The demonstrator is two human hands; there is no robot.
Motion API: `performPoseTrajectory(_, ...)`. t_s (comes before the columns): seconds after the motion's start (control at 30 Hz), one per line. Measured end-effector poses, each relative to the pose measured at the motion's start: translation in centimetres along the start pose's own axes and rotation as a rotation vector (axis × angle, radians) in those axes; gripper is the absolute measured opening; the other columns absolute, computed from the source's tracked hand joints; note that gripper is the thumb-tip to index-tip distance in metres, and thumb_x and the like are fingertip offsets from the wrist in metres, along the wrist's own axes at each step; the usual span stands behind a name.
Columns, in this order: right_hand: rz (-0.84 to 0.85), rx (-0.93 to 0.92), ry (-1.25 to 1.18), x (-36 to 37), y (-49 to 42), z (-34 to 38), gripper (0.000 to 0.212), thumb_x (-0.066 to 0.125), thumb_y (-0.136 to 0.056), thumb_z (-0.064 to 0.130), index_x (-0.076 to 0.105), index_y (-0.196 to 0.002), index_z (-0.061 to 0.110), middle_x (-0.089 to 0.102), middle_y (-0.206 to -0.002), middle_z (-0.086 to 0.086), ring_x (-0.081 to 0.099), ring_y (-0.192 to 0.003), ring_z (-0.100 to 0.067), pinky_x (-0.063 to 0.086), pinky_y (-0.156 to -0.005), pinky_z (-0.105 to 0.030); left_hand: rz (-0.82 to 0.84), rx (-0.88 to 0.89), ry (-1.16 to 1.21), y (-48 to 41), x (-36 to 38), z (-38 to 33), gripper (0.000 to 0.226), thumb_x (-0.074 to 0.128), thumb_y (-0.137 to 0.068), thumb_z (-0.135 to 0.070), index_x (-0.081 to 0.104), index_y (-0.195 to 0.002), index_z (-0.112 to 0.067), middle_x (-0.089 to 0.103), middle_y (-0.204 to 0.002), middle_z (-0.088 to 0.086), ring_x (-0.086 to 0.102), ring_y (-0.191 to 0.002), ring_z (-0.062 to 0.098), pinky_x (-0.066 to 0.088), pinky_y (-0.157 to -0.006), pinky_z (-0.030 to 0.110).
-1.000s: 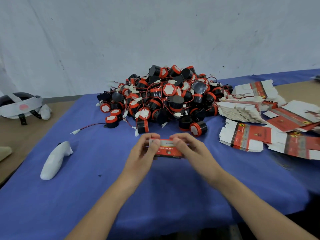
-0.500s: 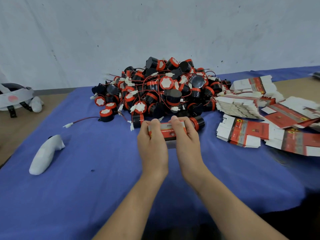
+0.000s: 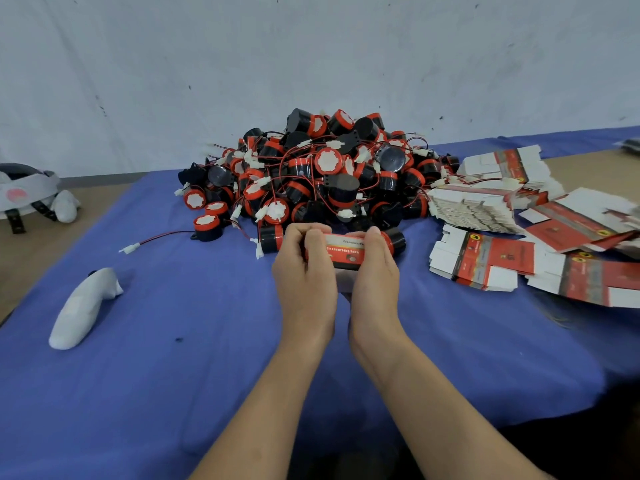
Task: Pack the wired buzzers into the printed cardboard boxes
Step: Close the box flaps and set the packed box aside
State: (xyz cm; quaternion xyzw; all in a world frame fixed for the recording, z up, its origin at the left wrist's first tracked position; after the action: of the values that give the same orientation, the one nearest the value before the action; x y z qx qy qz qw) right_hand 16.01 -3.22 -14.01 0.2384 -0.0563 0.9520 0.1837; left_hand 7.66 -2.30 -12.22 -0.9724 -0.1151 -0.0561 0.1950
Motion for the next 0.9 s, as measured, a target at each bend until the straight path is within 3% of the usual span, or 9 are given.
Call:
performPoseTrajectory(0.17,-0.011,0.006,-0.018,-0.3,0.2,-0.2,0.035,0.042,-0.107,0.037,0.065,-0.087,0.020,0.076,-0.077,0.001,0.073,-0.068,-0.013,0.053,-0.056,-0.019,-0.024,0.022,0.012,0.3,0.3,0.0,0.018,0.044,-0.090,-0.023,0.061,-0.086,-0.022,0.068,-0.076,-0.016,0.070,-0.074,0.006,0.052,-0.055,0.019)
performPoseTrajectory(0.37,-0.043,0.017,0.025,-1.0,0.0,0.2,0.033,0.043,-0.106,0.039,0.066,-0.092,0.019,0.074,-0.085,-0.003,0.071,-0.075,-0.014,0.055,-0.060,-0.021,0.023,-0.044,0.029,0.4,0.8,0.4,0.020,0.045,-0.096,-0.020,0.061,-0.085,-0.024,0.069,-0.077,-0.014,0.070,-0.074,0.007,0.054,-0.057,0.021)
performPoseTrajectory(0.53,-0.131,-0.069,0.042,-2.5,1.0,2.1,0.031,0.045,-0.106,0.032,0.067,-0.090,0.018,0.071,-0.069,0.012,0.067,-0.062,0.002,0.048,-0.052,-0.012,0.198,-0.102,0.020,1.7,2.1,0.6,0.016,0.048,-0.103,-0.024,0.062,-0.095,-0.023,0.072,-0.087,-0.006,0.070,-0.078,0.008,0.053,-0.062,0.018)
performPoseTrajectory(0.67,-0.193,-0.155,0.097,-5.2,3.6,3.8,0.025,0.045,-0.106,0.030,0.067,-0.099,0.020,0.072,-0.078,0.012,0.068,-0.070,0.000,0.051,-0.058,-0.014,0.374,-0.160,-0.077,3.9,3.1,0.5,0.022,0.044,-0.107,-0.028,0.063,-0.102,-0.017,0.073,-0.091,-0.003,0.070,-0.086,0.010,0.056,-0.070,0.023)
performPoseTrajectory(0.8,-0.282,-0.216,0.094,-9.5,6.7,6.3,0.020,0.044,-0.107,0.032,0.063,-0.105,0.029,0.070,-0.081,0.022,0.066,-0.075,0.006,0.050,-0.060,-0.012,0.488,-0.308,-0.019,7.6,5.0,0.5,0.032,0.041,-0.107,-0.035,0.064,-0.108,-0.013,0.073,-0.101,0.009,0.069,-0.083,0.015,0.056,-0.062,0.027)
performPoseTrajectory(0.9,-0.355,-0.225,0.049,-12.4,8.7,10.0,0.021,0.043,-0.106,0.041,0.064,-0.107,0.045,0.071,-0.105,0.020,0.067,-0.101,0.000,0.054,-0.087,-0.026,0.413,-0.451,0.193,10.2,8.0,-1.8,0.032,0.046,-0.104,-0.039,0.064,-0.110,-0.014,0.072,-0.102,0.014,0.071,-0.075,0.014,0.055,-0.055,0.027)
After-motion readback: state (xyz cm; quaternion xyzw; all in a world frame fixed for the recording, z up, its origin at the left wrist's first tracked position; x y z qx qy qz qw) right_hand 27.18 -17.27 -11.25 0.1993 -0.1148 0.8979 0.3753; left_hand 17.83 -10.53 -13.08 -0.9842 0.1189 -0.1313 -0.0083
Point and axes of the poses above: each hand's wrist, its own y-axis away from the middle knuckle, its own x-axis out of the palm, z = x × y, the point moved 4 cm from there along -y, towards the middle knuckle
